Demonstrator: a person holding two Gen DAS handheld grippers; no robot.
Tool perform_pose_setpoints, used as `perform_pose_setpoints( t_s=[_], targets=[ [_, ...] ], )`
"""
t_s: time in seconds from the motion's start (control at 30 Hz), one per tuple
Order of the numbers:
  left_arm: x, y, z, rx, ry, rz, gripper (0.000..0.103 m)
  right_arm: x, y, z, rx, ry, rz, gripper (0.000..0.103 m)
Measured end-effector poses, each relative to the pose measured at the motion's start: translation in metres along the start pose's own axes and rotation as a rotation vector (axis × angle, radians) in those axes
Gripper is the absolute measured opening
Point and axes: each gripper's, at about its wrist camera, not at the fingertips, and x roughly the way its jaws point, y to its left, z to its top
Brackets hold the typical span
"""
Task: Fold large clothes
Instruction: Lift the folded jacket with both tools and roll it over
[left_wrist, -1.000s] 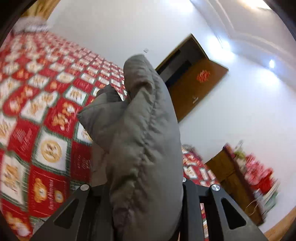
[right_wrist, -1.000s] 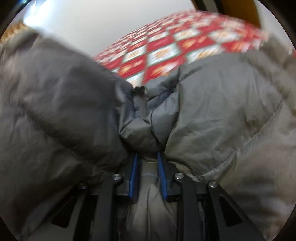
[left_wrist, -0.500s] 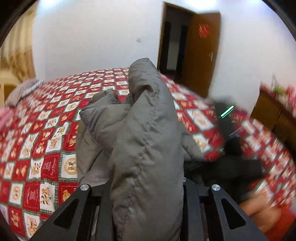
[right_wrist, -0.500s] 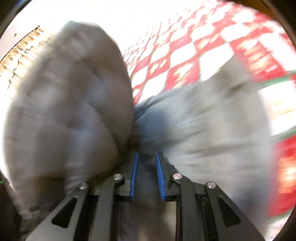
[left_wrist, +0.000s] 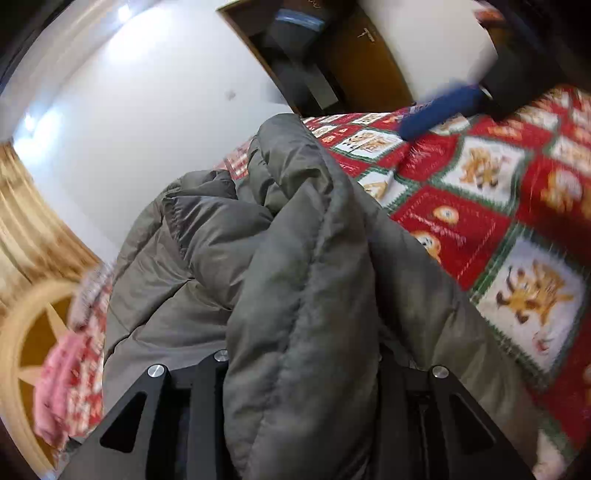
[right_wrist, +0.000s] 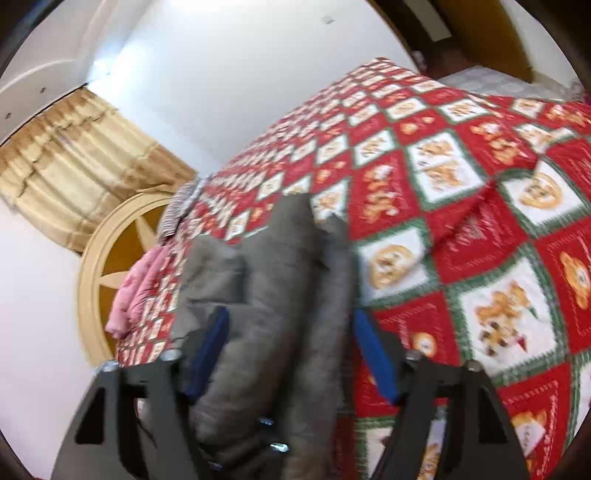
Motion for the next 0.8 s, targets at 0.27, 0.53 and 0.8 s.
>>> perform_pose_setpoints(
  t_s=[0.27,0.53,0.8],
  targets=[
    [-0.007,0.003,-0.016,0.039,-0.058,-0.002,0.032,0.074,0.046,0.022,-0.206,0.288,-0.051,0.087],
    [-0.028,0.008,-0.036,0.151,-0.096,-0.041,0.043,0.104,0.07,0.015,-0.468,0.436,-0.156,0.066],
    [-0.126,0.135,-0.066,-0.09,-0.15,-0.634,0.082,0.087,0.011,0.007,-0.298,0.385,-0.088,0.037]
  ],
)
